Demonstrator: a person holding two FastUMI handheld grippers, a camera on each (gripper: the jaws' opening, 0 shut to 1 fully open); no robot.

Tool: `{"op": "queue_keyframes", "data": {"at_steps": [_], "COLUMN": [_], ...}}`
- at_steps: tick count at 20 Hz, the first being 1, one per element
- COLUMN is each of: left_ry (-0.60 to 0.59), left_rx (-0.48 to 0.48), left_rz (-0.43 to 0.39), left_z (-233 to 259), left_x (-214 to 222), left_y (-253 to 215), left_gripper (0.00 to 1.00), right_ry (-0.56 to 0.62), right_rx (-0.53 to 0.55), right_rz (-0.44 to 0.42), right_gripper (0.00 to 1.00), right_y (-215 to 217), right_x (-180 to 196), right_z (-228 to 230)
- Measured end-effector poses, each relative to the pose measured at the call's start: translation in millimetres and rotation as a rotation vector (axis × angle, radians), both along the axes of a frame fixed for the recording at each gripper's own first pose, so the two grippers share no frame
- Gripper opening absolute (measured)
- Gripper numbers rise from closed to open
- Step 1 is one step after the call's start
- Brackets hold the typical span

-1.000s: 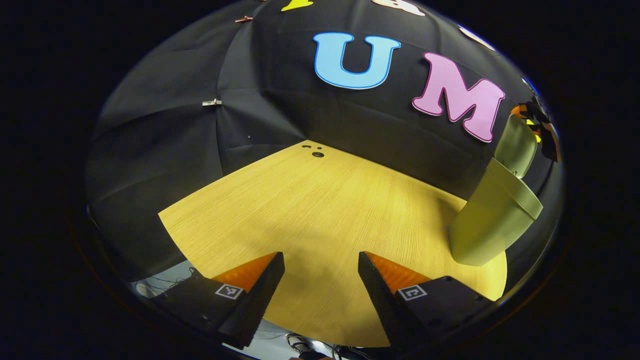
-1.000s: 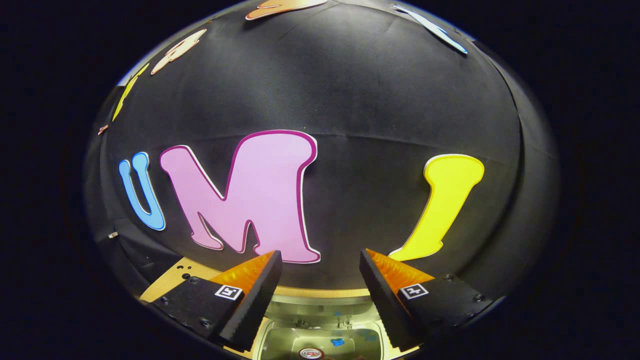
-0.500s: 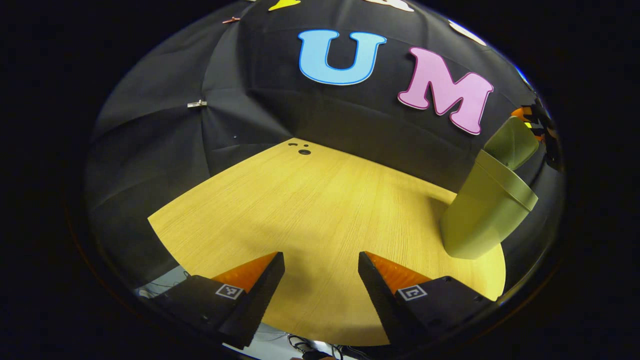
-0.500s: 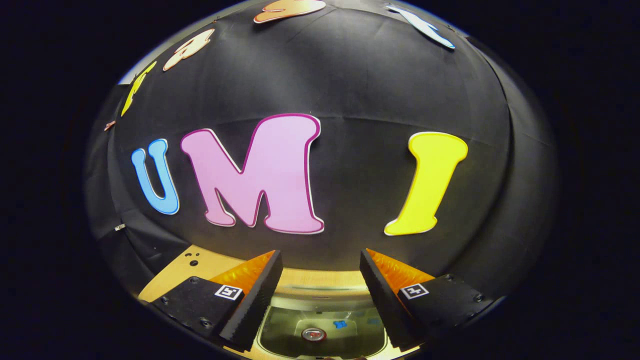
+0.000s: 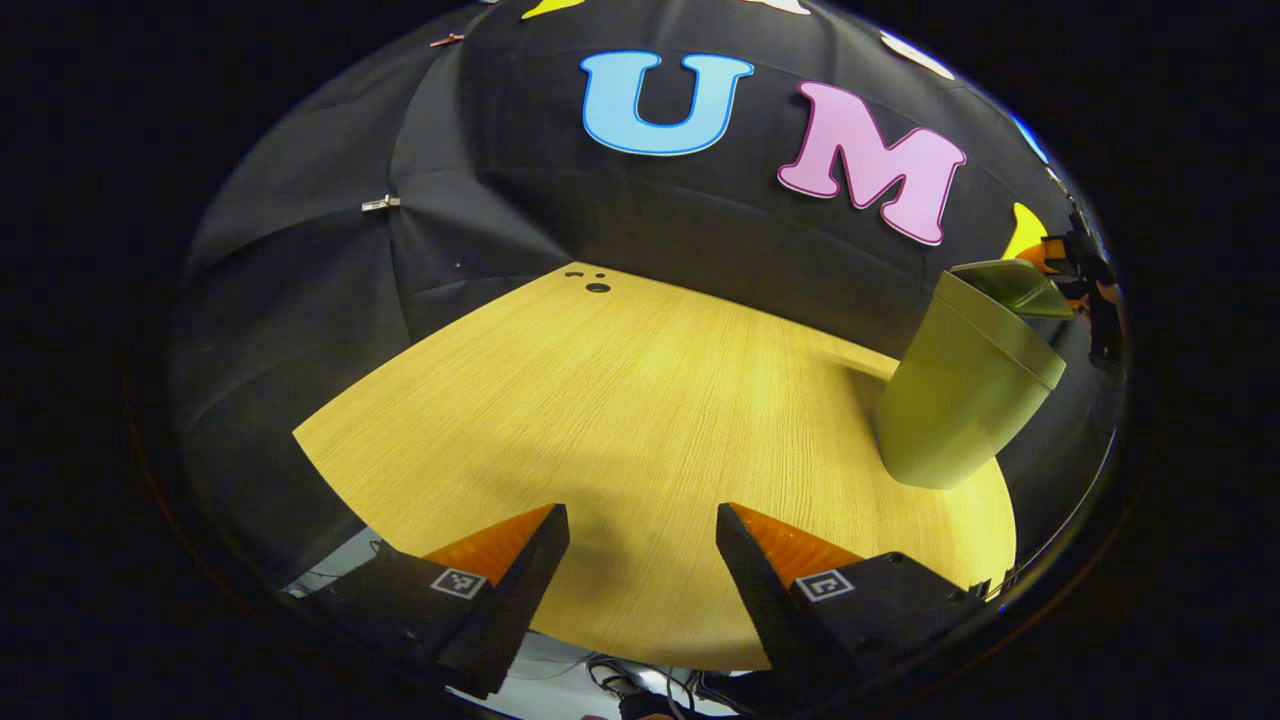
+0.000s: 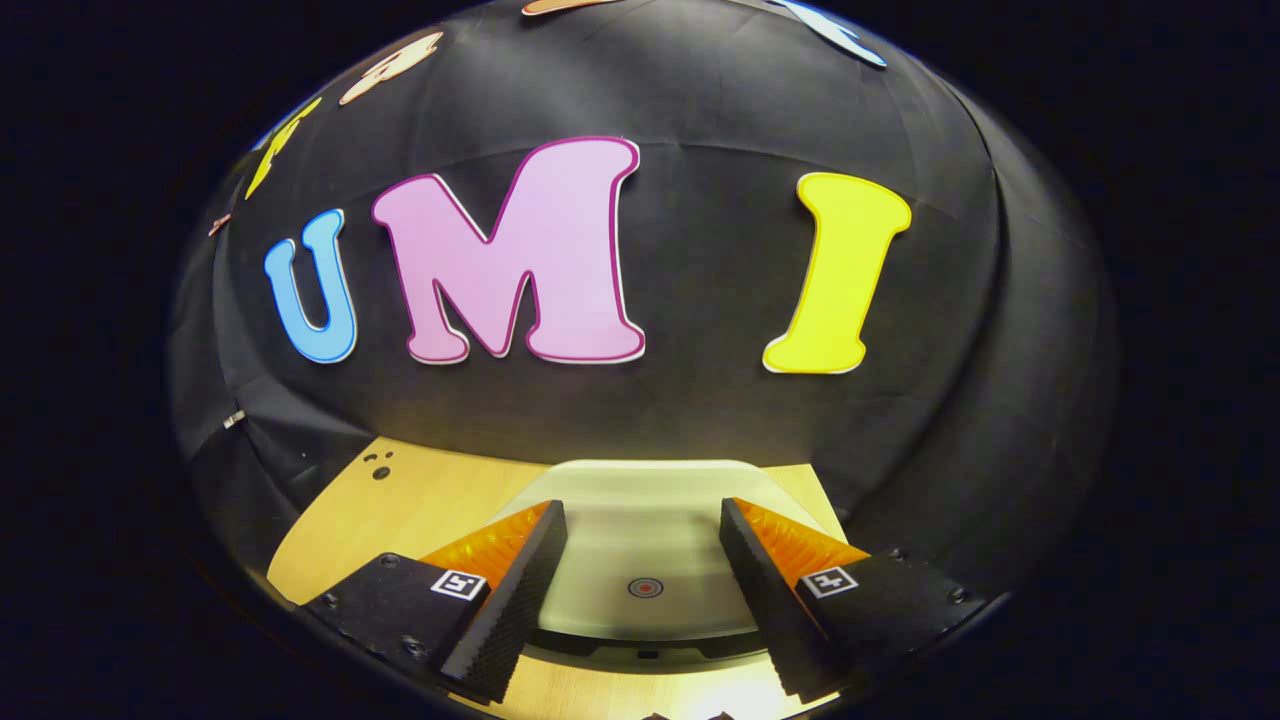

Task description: Press the lid of the desktop garbage bin to open it, pick up the crumpled paper on the desktop and throw it into the bin, then pick up the pop can on the desktop and drop it into the bin, and finally close the garbage bin lid.

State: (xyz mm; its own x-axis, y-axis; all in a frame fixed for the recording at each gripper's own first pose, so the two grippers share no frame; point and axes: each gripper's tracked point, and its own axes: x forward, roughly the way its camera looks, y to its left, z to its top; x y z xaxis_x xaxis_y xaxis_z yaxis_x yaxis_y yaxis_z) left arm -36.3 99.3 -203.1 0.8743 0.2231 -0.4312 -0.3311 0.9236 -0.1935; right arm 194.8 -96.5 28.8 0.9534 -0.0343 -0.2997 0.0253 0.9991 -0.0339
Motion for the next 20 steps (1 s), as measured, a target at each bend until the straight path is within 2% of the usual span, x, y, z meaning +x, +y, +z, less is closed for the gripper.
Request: {"op": "queue_keyframes", "data": {"at_steps": [6, 11, 17, 20], "left_ry": [-0.001, -0.009, -0.023, -0.023], "left_rx": [0.027, 0.036, 0.063, 0.074], "left_rz": [-0.027, -0.077, -0.139, -0.152], "left_z": [0.1, -4.9, -9.3, -9.8], "left_x": [-10.6, -10.1, -15.8, -18.8], "left_y": [4.4, -1.8, -11.7, -13.6], "left_gripper": [0.96, 0.96, 0.96, 0.96], "right_ry": [0.039, -0.007, 0.016, -0.019], "right_rx": [0.017, 0.005, 0.031, -0.001], "right_rz": [-0.021, -0.018, 0.000, 0.003], "right_gripper": [0.99, 1.00, 1.00, 1.00], "right_y": [3.8, 3.8, 4.7, 4.5], "right_x": [-15.2, -23.2, -22.4, -21.9], "right_z": [-36.8, -39.3, -45.4, -49.0]}}
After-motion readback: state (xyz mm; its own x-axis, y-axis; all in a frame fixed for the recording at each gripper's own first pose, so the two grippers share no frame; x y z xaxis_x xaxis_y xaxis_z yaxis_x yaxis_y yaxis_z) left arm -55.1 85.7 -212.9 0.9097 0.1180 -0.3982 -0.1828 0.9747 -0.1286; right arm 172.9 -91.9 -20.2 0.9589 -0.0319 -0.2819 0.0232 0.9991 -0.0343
